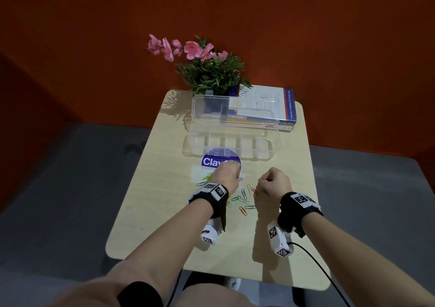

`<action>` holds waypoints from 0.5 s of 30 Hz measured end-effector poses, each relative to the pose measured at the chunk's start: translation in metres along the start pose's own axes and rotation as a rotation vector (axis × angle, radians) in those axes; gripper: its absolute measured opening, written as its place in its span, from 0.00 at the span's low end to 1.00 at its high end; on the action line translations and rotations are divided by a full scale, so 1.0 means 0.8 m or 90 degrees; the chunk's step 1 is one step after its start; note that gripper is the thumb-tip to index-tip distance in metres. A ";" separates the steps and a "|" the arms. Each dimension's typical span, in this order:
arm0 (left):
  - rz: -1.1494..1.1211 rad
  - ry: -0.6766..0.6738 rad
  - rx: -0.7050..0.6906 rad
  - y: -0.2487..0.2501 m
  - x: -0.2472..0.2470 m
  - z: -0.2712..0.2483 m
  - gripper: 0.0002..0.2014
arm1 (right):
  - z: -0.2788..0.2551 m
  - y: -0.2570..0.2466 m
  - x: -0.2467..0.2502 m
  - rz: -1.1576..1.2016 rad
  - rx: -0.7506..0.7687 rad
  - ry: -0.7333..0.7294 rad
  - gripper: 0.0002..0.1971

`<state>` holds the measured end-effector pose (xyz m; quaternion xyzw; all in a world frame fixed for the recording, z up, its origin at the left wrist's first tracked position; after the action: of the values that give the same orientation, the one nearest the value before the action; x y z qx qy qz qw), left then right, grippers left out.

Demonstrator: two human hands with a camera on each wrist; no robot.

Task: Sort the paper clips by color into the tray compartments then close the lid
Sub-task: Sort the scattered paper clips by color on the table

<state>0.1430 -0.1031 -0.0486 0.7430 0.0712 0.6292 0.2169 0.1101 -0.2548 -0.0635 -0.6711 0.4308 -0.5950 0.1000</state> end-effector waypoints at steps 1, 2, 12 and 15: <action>-0.020 0.013 0.025 -0.005 0.005 0.002 0.08 | 0.001 0.003 0.002 0.019 -0.015 0.002 0.11; -0.039 0.025 0.052 -0.011 0.010 0.002 0.09 | 0.001 0.006 0.002 0.031 -0.028 -0.006 0.11; -0.036 -0.020 0.116 -0.032 0.003 -0.018 0.03 | -0.021 0.002 -0.008 -0.209 0.029 -0.027 0.10; 0.020 -0.049 0.094 -0.022 -0.004 -0.020 0.08 | -0.017 -0.005 -0.014 -0.269 0.019 -0.073 0.13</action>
<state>0.1302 -0.0848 -0.0573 0.7816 0.0972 0.5966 0.1541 0.1004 -0.2396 -0.0648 -0.7778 0.2652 -0.5697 0.0075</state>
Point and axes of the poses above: each hand's wrist, its own z-axis towards the middle knuckle, its own x-axis out of the back of the hand, y = z × x, the point moved 8 cm from there along z, towards the middle knuckle, and after that the axes turned 10 degrees about y, right-handed, at the moved point
